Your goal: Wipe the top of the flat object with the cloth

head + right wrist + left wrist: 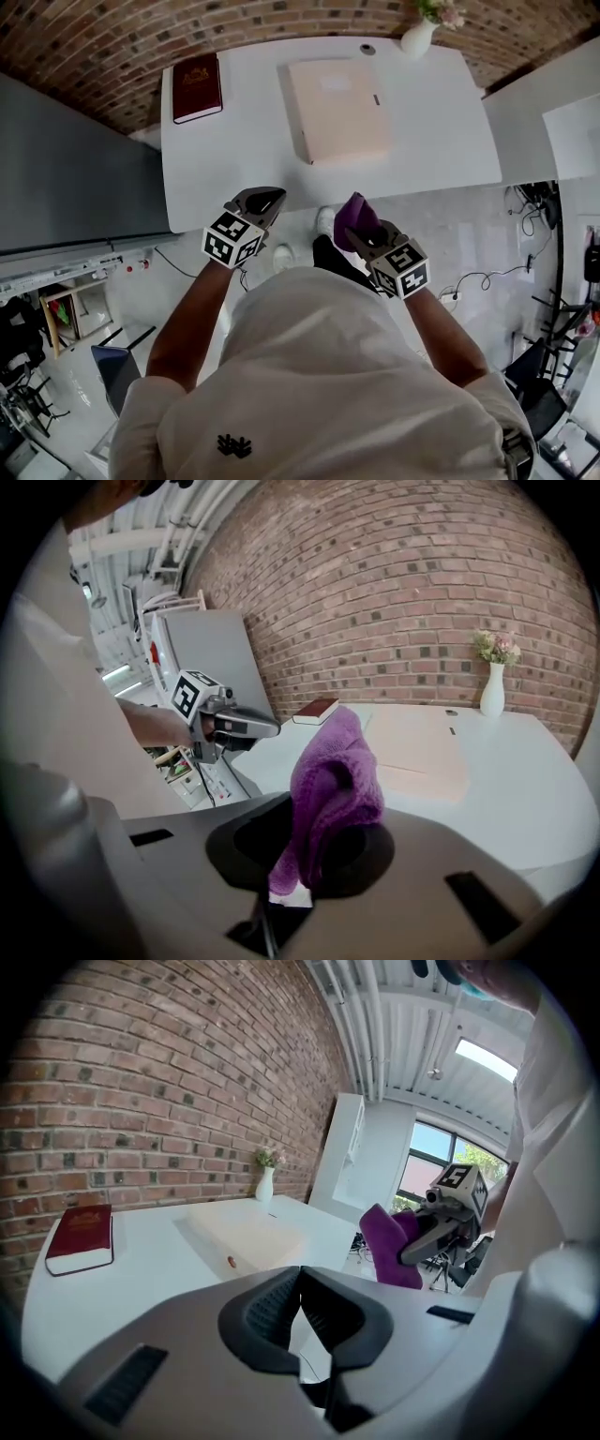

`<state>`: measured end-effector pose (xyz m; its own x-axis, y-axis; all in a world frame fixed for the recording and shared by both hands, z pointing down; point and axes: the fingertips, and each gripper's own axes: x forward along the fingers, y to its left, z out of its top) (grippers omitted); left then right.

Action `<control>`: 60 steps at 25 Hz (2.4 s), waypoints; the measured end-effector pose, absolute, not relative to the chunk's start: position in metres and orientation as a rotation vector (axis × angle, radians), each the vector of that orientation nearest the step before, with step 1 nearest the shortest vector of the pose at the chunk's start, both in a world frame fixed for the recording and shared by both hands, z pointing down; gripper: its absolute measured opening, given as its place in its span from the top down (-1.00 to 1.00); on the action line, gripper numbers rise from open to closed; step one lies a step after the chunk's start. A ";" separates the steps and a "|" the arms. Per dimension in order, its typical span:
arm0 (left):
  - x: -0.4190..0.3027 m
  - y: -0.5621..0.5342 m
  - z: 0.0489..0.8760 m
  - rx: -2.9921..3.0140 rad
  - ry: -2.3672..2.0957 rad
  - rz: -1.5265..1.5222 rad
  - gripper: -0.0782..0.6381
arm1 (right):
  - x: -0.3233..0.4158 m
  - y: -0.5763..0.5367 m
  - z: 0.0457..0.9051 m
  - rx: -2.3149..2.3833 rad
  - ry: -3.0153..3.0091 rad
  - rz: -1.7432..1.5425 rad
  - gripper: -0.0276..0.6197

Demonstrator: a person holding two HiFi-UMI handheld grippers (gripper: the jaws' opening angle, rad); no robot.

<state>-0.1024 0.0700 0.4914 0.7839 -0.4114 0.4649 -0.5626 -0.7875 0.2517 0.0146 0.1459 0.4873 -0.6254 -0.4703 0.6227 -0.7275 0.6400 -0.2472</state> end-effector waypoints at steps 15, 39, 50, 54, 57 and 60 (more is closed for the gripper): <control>-0.038 -0.096 0.542 2.498 -0.899 0.723 0.71 | 0.045 -0.006 0.511 0.653 -2.486 0.706 0.68; -0.014 -0.166 0.612 2.556 -0.522 0.971 0.71 | -0.013 -0.071 0.547 0.780 -2.362 0.833 0.68; -0.017 -0.168 0.614 2.566 -0.551 0.984 0.71 | -0.011 -0.089 0.594 0.789 -2.246 0.810 0.68; -0.016 -0.168 0.615 2.550 -0.559 0.961 0.71 | 0.022 -0.092 0.600 0.854 -2.198 0.821 0.68; -0.016 -0.167 0.615 2.556 -0.575 0.980 0.71 | 0.044 -0.094 0.602 0.898 -2.178 0.814 0.68; -0.016 -0.167 0.615 2.559 -0.581 0.988 0.71 | 0.068 -0.097 0.604 0.955 -2.159 0.829 0.68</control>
<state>-0.0156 -0.1673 0.6155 0.6750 -0.2510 0.6938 -0.4842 -0.8602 0.1599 0.0675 -0.0966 0.6039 -0.5399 -0.3960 0.7427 -0.7914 0.5393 -0.2877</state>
